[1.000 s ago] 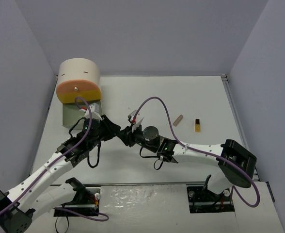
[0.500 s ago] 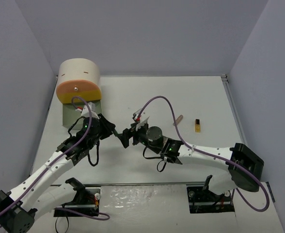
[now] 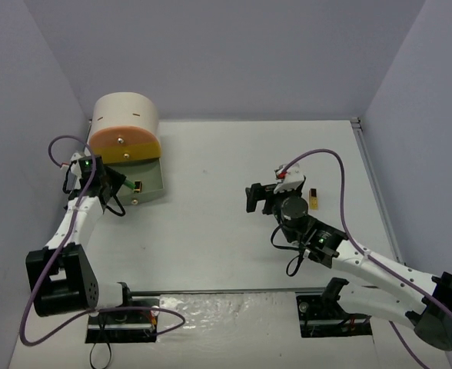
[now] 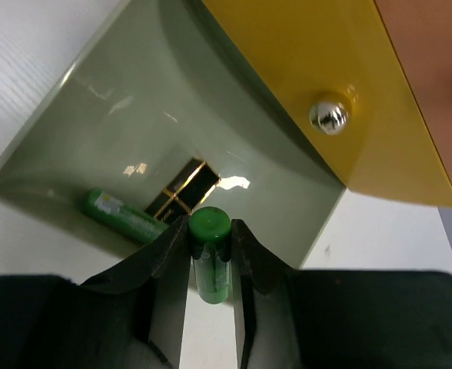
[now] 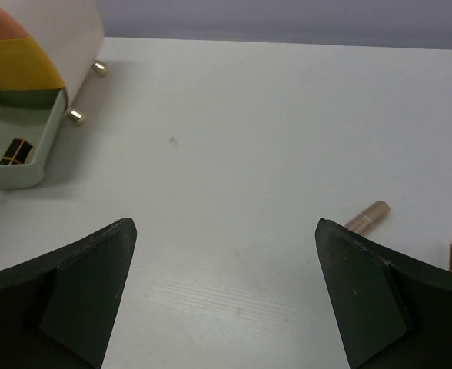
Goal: Organize the makeup
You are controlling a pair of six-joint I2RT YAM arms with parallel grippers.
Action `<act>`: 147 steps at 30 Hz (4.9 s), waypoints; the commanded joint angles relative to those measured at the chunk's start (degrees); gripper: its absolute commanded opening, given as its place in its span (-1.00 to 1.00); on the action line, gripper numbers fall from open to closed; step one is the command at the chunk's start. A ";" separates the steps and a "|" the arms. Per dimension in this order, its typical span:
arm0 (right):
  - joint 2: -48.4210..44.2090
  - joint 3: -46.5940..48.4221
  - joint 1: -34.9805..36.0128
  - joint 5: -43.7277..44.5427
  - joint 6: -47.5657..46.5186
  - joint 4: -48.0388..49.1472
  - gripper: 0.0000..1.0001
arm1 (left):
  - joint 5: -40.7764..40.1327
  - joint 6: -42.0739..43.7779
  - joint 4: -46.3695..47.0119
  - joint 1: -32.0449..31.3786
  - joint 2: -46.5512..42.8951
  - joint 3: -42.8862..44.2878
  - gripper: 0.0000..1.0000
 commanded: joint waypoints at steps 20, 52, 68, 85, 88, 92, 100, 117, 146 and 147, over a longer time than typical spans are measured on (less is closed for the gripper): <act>-2.56 0.86 -5.64 11.46 4.67 -9.38 1.00 | 6.56 -1.71 1.74 2.75 5.84 9.85 0.25; 44.58 14.27 -27.93 -6.48 19.56 -0.73 0.18 | 5.20 33.98 -24.73 -15.27 -42.25 -4.23 0.94; 39.08 5.89 -23.45 -12.09 14.24 9.91 -1.00 | 11.63 25.60 -22.55 -15.27 -39.09 -4.32 0.94; 26.13 3.83 7.42 -22.63 1.74 34.85 -1.00 | 9.84 5.00 -3.92 -32.20 -29.67 -5.08 0.84; 27.21 4.92 9.73 -22.90 1.13 36.77 -1.00 | 7.19 4.20 -3.53 -35.58 -27.75 -4.05 0.79; 28.05 5.67 10.92 -23.65 1.01 38.37 -1.00 | 4.70 2.89 -3.01 -38.21 -26.24 -4.07 0.70; 28.87 5.26 11.89 -24.74 1.68 41.21 -1.00 | 2.91 0.64 -0.36 -42.26 -23.34 -4.50 0.31; 28.10 4.47 11.89 -21.98 0.76 40.51 -0.23 | 1.37 0.36 2.02 -45.44 -21.90 -4.45 -1.00; -9.24 -4.02 -3.87 14.86 -0.15 -4.42 1.00 | 4.92 1.69 3.27 0.17 2.62 8.16 -0.96; -10.06 -4.06 -4.28 15.69 -0.07 -5.35 1.00 | 5.46 0.99 3.51 1.07 4.60 9.10 -0.93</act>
